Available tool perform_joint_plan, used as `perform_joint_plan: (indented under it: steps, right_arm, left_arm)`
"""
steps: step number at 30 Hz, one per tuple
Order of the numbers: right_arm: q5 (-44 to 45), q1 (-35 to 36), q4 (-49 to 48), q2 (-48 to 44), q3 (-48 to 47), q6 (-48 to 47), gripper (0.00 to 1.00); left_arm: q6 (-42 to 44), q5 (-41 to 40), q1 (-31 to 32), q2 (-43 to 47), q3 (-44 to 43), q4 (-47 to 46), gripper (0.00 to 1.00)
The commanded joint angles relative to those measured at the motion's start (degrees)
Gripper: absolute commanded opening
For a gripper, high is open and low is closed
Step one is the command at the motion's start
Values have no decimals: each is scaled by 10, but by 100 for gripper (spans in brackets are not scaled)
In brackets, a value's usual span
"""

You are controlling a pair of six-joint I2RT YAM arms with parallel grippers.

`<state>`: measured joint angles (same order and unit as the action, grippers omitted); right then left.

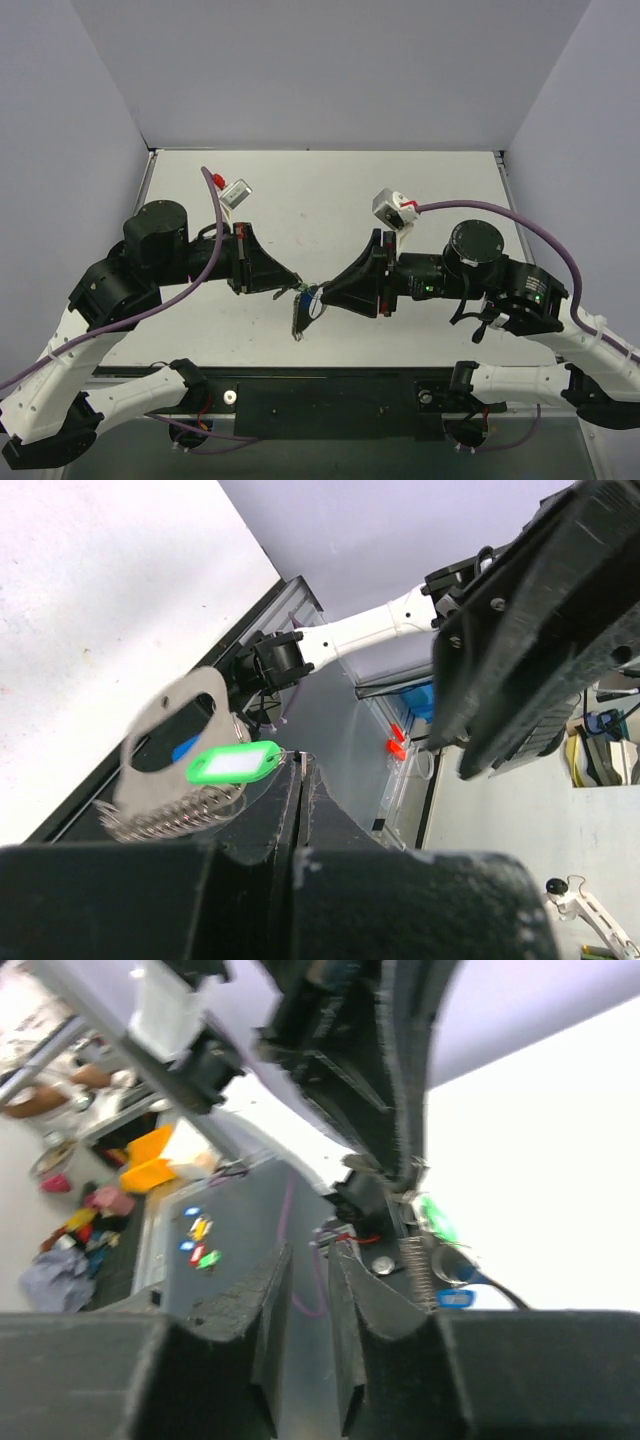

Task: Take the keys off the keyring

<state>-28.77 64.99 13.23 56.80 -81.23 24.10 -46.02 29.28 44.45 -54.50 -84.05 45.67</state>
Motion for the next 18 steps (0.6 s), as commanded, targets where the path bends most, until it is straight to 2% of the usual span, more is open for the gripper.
perform_joint_plan:
  steps: [1,3,5,11,18]
  right_arm:
    - [185,21,60,2,-35,-27,25]
    - [229,32,87,7,-41,-39,31]
    - [262,44,119,17,-53,-52,33]
    - [360,108,186,65,-106,-96,33]
    - [399,131,210,111,-141,-128,32]
  left_arm:
    - [-11,-31,0,8,-22,-32,0]
    - [-13,-59,1,3,-31,-14,0]
    - [-3,-88,1,-8,-42,12,0]
    - [8,-128,9,-26,-39,43,0]
    - [6,-126,13,-28,-30,22,0]
